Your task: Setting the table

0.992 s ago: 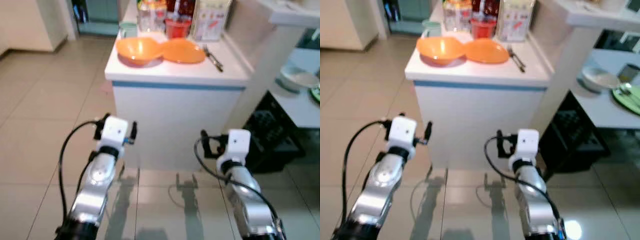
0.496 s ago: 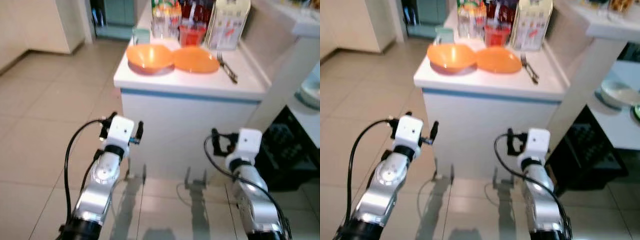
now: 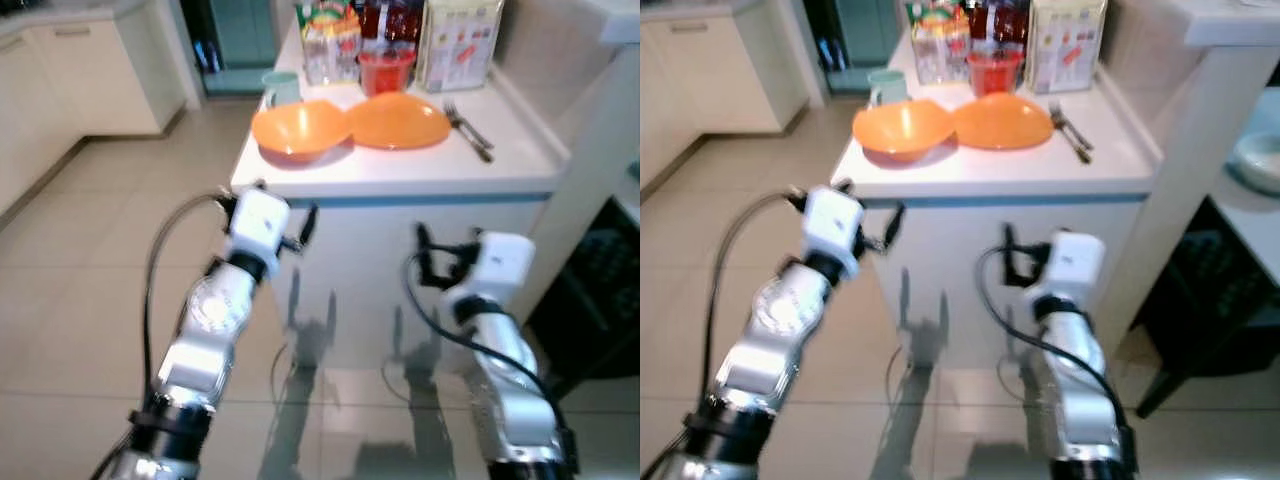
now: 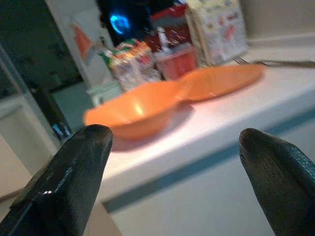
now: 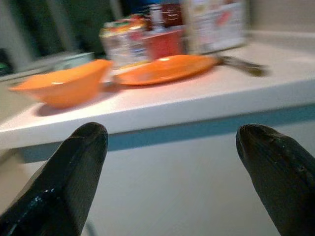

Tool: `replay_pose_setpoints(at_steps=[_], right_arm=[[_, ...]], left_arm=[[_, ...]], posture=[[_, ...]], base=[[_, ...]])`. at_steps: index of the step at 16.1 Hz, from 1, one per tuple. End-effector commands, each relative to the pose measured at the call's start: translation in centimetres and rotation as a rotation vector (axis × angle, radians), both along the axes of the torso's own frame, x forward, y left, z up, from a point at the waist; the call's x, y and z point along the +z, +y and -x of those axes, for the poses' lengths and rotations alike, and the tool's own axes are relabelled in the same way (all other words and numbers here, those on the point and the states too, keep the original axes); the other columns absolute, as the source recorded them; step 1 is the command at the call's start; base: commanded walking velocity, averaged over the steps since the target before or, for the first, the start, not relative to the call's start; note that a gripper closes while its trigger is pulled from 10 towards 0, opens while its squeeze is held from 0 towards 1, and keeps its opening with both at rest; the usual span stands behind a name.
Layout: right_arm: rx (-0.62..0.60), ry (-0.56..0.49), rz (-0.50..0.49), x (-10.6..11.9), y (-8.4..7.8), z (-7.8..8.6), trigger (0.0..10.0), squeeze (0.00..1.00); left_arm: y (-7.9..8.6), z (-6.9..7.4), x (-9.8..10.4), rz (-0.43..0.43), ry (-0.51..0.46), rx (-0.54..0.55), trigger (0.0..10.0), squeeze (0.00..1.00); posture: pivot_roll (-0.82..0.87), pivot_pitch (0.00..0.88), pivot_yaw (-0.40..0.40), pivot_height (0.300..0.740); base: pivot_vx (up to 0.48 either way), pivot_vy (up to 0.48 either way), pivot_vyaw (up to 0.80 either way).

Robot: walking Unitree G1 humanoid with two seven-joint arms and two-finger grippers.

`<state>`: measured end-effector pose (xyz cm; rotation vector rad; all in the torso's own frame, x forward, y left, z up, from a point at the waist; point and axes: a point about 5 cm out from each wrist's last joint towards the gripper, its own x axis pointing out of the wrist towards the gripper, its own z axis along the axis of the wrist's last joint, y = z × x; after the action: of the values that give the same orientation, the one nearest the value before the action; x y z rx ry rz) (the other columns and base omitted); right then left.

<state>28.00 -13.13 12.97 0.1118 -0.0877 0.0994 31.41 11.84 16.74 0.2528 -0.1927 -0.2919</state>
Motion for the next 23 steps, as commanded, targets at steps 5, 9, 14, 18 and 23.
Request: replay_pose_setpoints(at_steps=[5, 9, 14, 18, 23], right_arm=[[0.033, -0.14, 0.008, 5.8, -0.4, -1.0, 10.0, 0.0], [0.041, -0.129, 0.043, 8.0, -1.3, -2.8, 10.0, 0.0], [0.062, -0.054, -0.018, 8.2, -0.4, -3.3, 10.0, 0.0], [0.064, -0.022, -0.014, 7.7, -0.3, -2.5, 10.0, 0.0], [0.047, -0.019, -0.031, 8.4, -0.7, -2.2, 10.0, 0.0]], left_arm=[[1.4, 0.0, 3.3, 0.091, -0.039, 0.068, 10.0, 0.0], [3.1, 0.6, 4.1, 0.064, -0.059, 0.141, 10.0, 0.0], [3.5, 0.7, 5.8, 0.042, -0.067, 0.15, 10.0, 0.0], [2.5, 0.9, 5.9, 0.035, -0.045, 0.112, 10.0, 0.0], [1.9, 1.1, 5.5, 0.052, -0.019, 0.104, 10.0, 0.0]], posture=[[-0.03, 0.0, 0.001, 0.74], [0.02, 0.0, -0.041, 0.74], [0.04, 0.0, -0.058, 0.74], [0.01, 0.0, -0.04, 0.74], [-0.01, 0.0, -0.045, 0.74]], base=[[0.302, 0.0, 0.0], [0.303, 0.0, 0.0], [0.3, 0.0, 0.0], [0.311, 0.0, 0.0], [0.319, 0.0, -0.32]])
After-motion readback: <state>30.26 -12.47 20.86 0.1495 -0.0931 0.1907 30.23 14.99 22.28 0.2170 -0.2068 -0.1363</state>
